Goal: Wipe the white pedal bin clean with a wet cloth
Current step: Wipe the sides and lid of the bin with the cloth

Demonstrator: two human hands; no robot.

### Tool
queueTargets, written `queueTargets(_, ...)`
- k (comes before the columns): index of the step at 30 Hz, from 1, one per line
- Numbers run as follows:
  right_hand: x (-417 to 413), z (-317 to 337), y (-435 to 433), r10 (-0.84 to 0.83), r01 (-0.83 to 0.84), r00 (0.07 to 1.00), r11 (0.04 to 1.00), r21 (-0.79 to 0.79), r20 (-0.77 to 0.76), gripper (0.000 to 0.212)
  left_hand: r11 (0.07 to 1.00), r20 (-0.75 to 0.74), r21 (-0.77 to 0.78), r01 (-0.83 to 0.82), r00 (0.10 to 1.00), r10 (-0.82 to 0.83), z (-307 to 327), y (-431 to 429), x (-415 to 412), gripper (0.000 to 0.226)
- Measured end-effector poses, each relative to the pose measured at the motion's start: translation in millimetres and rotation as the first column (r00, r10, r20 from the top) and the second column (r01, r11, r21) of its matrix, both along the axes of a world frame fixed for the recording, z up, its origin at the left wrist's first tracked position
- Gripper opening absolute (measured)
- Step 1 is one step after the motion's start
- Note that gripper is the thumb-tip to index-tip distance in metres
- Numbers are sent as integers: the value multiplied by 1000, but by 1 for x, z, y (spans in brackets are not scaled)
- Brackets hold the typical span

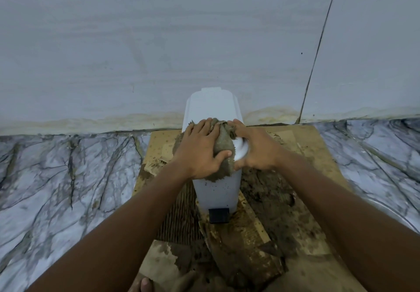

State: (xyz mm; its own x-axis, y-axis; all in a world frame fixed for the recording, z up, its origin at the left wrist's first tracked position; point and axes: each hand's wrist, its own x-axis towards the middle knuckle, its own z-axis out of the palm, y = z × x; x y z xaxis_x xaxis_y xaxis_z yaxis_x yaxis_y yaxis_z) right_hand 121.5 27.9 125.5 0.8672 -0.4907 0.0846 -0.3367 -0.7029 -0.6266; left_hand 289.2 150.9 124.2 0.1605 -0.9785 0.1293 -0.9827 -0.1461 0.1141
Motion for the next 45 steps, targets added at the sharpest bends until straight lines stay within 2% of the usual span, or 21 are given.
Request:
queueTargets(4,2,0,4,-22,22,999,1000,7,-24,127,990,-50,52,130,991,-128,8,18,22,84)
queueTargets(12,-3,4,1,-8,8,1000,1000,15,-4,124,993,-59,-47,106,992,-109,5,6,8,84)
queueTargets(16,1,2,1,-2,2,1000,1000,-19,-28,124,978,-232,-26,209,950,-209,14,26,30,69)
queueTargets(20,4,-1,-1,-7,7,1000,1000,1,-2,122,988,-421,15,155,897,-134,26,26,41,77)
queueTargets(23,5,-4,-5,-15,15,1000,1000,17,-2,123,995,-487,-52,84,868,-99,23,24,43,77)
queueTargets(27,9,-1,-14,-17,14,999,998,59,47,119,972,-432,-234,-5,896,-100,4,18,42,79)
queueTargets(31,19,10,-32,-2,2,1000,1000,15,17,118,978,-348,-202,43,931,-113,6,2,49,99)
queueTargets(35,29,21,-49,15,-15,1000,1000,-11,-22,117,961,-355,-275,2,929,-103,7,-10,47,95)
queueTargets(41,45,31,-59,18,-19,1000,998,61,22,109,983,-479,-181,43,869,-126,31,-14,84,89)
queueTargets(43,55,33,-60,11,-13,1000,998,59,26,112,966,-443,-259,-22,891,-99,27,-20,82,87)
queueTargets(45,63,36,-65,19,-20,1000,998,60,22,118,921,-345,-375,-101,938,-38,15,-28,73,87)
